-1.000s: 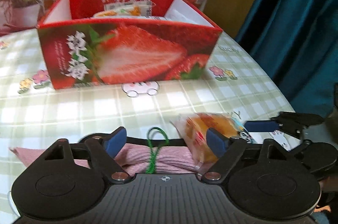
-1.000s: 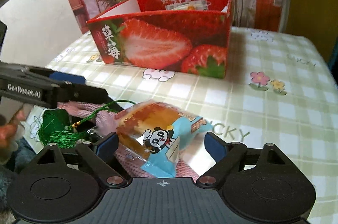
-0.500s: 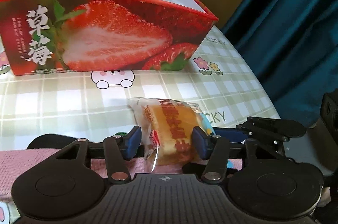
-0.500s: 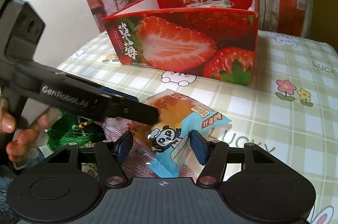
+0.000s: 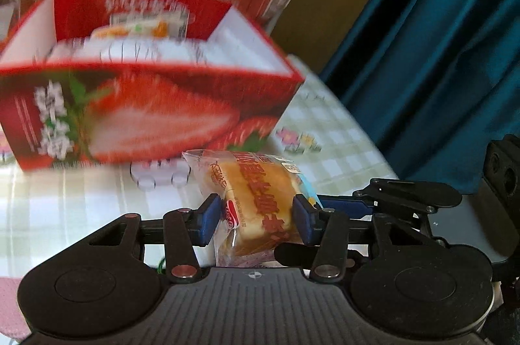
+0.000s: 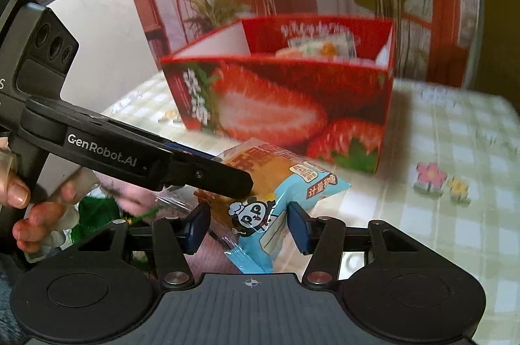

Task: Organize soft objects
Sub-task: 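Carry the bread package with both grippers over the red box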

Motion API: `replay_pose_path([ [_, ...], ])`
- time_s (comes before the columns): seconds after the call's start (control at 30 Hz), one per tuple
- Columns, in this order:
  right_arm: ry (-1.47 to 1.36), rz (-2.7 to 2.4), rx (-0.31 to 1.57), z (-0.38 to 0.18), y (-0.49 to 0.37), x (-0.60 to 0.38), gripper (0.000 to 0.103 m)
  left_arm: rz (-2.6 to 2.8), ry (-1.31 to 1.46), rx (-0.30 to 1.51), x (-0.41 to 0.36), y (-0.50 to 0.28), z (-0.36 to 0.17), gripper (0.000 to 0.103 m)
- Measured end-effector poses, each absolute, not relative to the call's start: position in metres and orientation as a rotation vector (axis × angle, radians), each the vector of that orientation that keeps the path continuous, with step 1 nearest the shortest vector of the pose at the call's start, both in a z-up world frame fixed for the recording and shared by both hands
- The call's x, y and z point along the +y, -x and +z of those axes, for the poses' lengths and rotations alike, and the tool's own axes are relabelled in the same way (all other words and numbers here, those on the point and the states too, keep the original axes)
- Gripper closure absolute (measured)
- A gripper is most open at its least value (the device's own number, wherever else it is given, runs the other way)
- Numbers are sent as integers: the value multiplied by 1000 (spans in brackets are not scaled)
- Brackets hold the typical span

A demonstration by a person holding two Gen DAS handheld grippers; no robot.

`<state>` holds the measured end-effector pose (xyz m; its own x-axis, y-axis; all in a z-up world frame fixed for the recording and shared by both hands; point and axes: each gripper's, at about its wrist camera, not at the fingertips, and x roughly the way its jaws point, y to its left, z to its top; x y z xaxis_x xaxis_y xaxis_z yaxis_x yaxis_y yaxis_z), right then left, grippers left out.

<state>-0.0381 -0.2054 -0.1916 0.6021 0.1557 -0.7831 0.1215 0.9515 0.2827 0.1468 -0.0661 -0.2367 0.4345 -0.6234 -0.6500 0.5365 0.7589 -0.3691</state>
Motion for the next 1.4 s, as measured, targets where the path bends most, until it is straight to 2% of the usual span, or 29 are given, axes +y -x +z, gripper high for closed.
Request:
replay_pose_path([
  [0.33, -203, 17, 808, -137, 24, -208, 55, -745, 136, 718, -59, -149, -185, 52],
  [0.63, -110, 19, 772, -109, -19, -227, 55, -723, 114, 675, -68, -190, -162, 52],
  [0.93, -61, 19, 828, -127, -78, -249, 55, -678, 108, 708, -76, -237, -164, 52],
  [1.4, -75, -37, 947, -179, -126, -276, 55, -685, 129, 808, -93, -300, -202, 52],
])
